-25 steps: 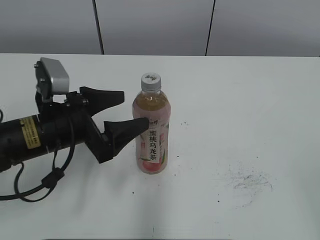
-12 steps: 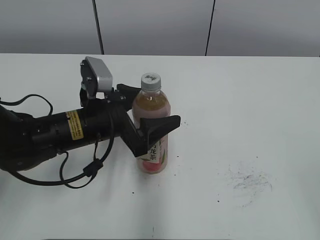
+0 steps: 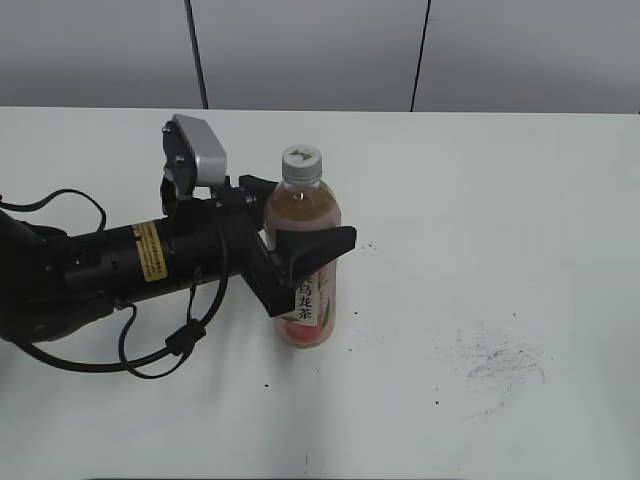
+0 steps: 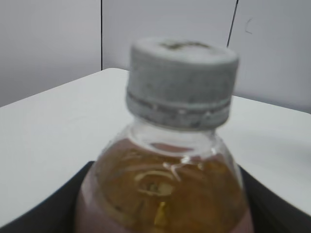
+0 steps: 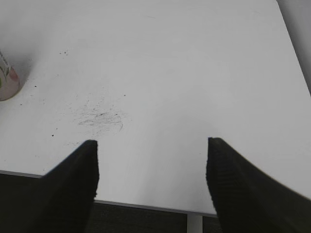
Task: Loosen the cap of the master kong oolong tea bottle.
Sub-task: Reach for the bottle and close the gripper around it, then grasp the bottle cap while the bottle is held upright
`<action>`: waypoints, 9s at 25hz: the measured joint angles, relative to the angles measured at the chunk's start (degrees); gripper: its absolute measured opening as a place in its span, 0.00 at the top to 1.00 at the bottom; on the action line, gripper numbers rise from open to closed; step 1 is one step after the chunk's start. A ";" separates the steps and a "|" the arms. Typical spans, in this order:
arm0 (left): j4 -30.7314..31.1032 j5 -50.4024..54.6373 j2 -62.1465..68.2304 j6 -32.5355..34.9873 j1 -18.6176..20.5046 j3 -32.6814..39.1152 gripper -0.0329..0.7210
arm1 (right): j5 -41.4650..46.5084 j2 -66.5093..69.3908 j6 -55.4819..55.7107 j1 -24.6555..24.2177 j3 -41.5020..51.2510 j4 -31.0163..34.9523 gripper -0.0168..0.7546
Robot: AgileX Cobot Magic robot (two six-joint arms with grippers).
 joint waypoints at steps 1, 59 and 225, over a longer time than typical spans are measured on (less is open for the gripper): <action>0.02 0.00 0.00 0.00 0.00 0.00 0.37 | 0.00 0.00 0.00 0.00 0.00 0.00 0.30; -1.07 -0.07 0.00 -0.26 -0.02 0.00 0.37 | 6.44 87.83 -0.84 22.28 -63.47 2.27 0.53; 0.50 0.15 0.00 0.15 -0.02 -0.48 0.37 | 6.73 112.79 -9.80 37.98 -76.28 4.21 0.61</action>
